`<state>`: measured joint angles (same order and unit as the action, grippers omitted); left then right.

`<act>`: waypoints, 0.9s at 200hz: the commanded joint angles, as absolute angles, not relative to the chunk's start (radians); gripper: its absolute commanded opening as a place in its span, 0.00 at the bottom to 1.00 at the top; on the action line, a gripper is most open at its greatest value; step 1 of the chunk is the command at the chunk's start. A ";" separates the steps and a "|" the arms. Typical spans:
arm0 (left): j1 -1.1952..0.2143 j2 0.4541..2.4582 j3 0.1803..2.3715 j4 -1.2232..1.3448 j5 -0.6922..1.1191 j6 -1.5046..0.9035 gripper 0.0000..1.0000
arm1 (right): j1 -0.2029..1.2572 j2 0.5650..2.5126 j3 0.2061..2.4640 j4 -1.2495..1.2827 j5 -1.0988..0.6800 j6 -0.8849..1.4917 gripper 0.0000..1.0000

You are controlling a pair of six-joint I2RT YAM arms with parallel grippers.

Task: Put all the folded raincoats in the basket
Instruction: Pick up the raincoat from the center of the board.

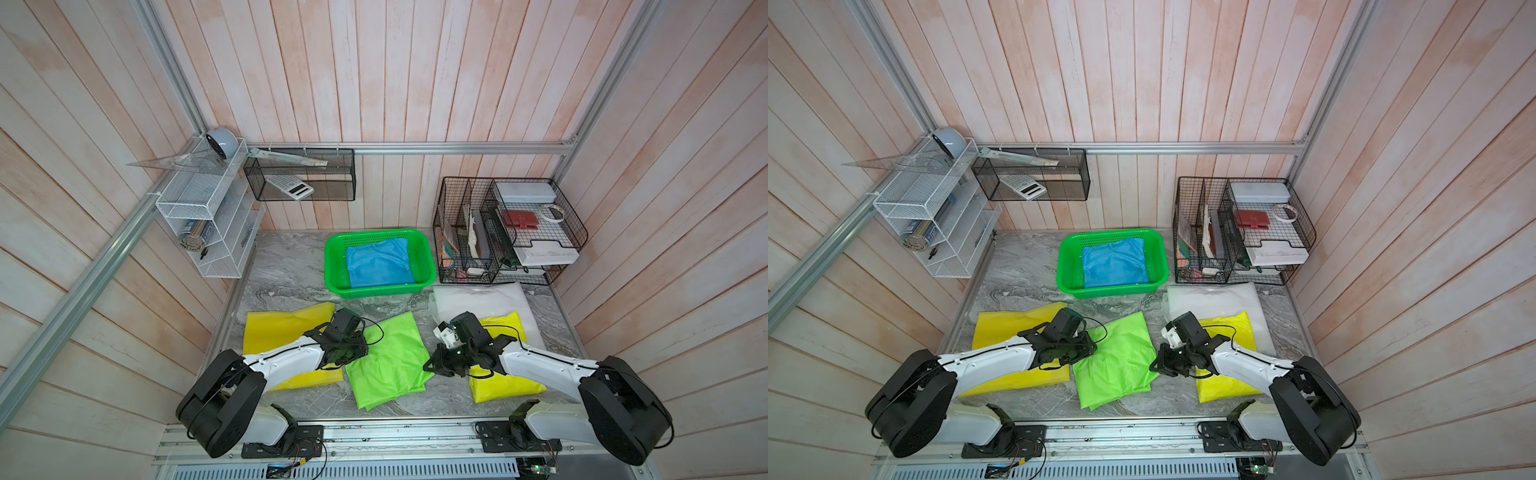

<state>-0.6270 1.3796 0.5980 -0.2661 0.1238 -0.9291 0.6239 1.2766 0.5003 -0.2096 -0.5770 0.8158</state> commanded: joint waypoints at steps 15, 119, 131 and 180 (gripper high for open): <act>-0.624 1.282 0.639 -0.393 0.072 -0.897 0.59 | 0.578 1.214 0.569 -0.492 -0.486 0.693 0.00; -0.619 1.339 0.645 -0.276 0.120 -0.857 0.68 | 0.535 1.216 0.638 -0.775 -0.390 0.532 0.00; -0.620 1.370 0.671 -0.278 0.120 -0.843 0.68 | 0.535 1.221 0.637 -0.773 -0.389 0.532 0.00; -0.618 1.442 0.673 -0.223 0.172 -0.856 0.57 | 0.535 1.225 0.623 -0.754 -0.380 0.538 0.00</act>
